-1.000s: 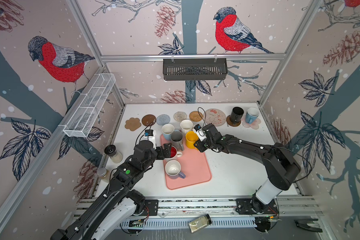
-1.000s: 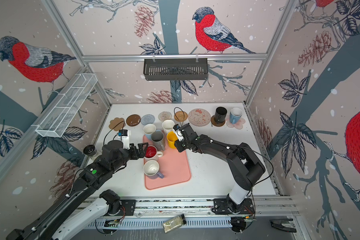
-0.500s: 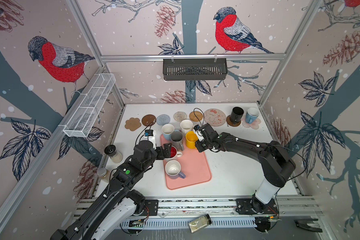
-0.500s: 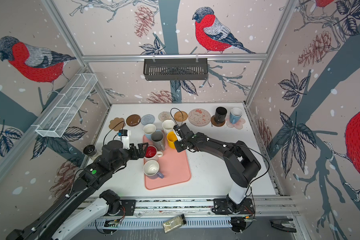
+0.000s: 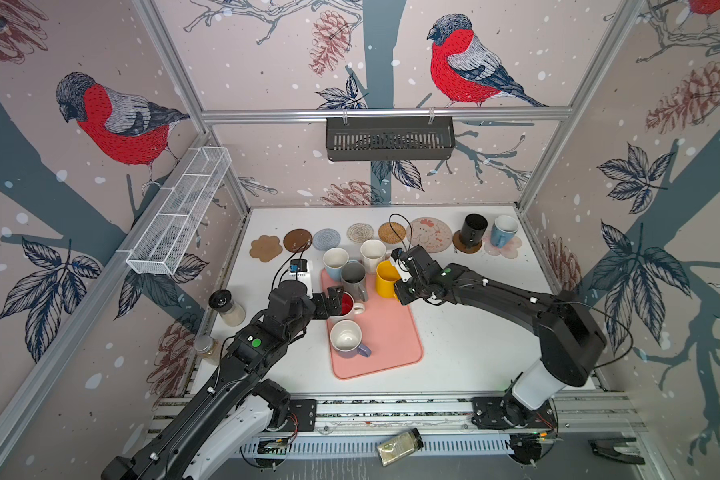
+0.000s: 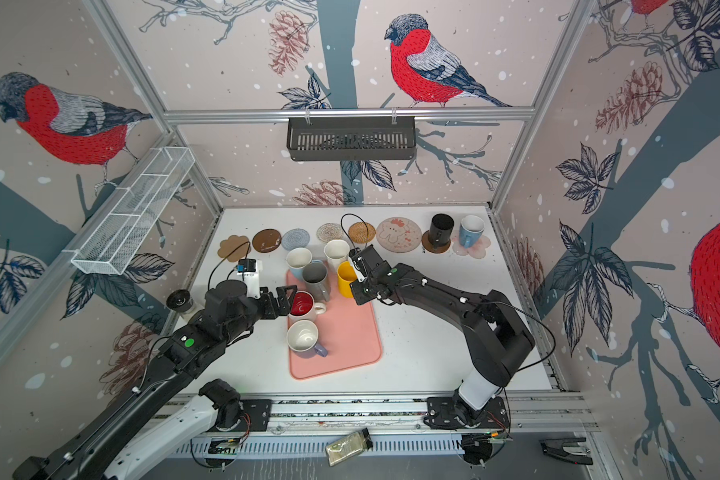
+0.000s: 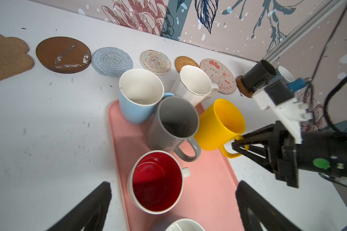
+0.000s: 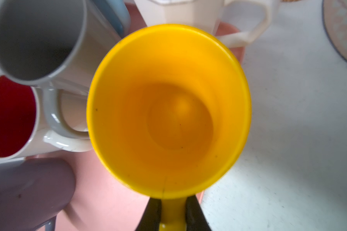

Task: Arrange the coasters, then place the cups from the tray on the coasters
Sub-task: 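Carry the yellow mug to the pink bunny coaster with the right gripper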

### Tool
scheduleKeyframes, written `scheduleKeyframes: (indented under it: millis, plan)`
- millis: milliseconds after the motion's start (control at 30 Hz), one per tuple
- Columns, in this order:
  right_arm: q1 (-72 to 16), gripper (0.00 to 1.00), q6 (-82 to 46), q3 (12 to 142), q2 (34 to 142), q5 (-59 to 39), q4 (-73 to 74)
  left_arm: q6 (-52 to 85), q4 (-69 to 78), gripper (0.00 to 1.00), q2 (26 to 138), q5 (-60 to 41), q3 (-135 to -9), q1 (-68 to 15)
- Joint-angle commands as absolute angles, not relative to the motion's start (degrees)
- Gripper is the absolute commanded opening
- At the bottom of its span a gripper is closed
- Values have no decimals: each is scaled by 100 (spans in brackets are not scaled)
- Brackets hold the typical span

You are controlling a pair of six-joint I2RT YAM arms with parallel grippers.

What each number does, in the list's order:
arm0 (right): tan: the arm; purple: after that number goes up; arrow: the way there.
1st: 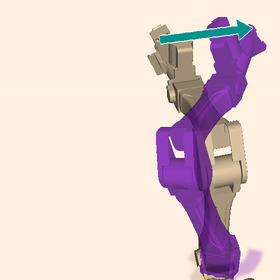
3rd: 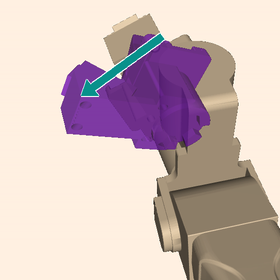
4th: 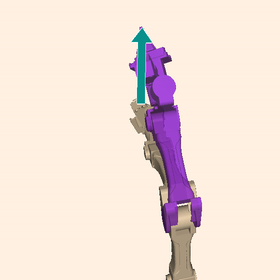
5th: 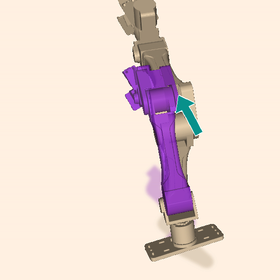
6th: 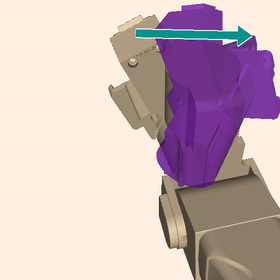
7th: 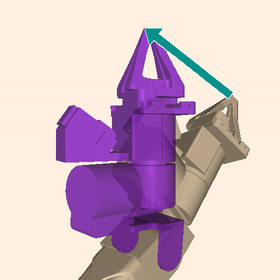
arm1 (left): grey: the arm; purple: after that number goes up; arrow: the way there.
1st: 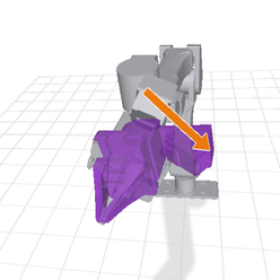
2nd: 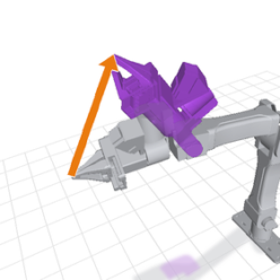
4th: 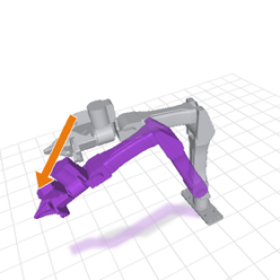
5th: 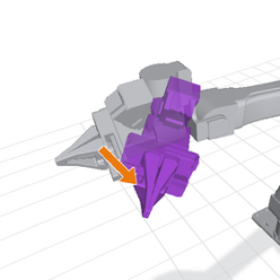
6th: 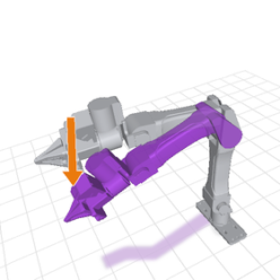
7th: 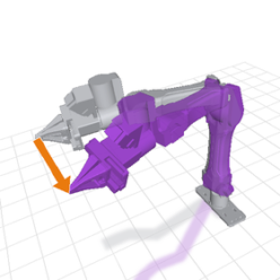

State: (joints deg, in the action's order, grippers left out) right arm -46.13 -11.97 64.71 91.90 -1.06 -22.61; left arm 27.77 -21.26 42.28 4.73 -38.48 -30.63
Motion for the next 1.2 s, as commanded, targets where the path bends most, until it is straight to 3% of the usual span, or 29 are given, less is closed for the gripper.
scheduleKeyframes:
  millis: [0,400,667,1167]
  plan:
    - [-4584,4,-1359,6450,8822,176,-2330,2661,-2106,97,4489,317,-4043,-3100]
    - [-3081,3,-1569,6503,8451,337,-2448,2760,-1819,97,5558,783,-4850,-3813]
    - [-2479,3,-1469,7453,9736,791,-2244,2728,-1543,97,5901,802,-4870,-3857]
    - [-1885,2,-1187,9986,12163,609,-2407,2375,-1732,97,6307,1178,-5194,-3858]
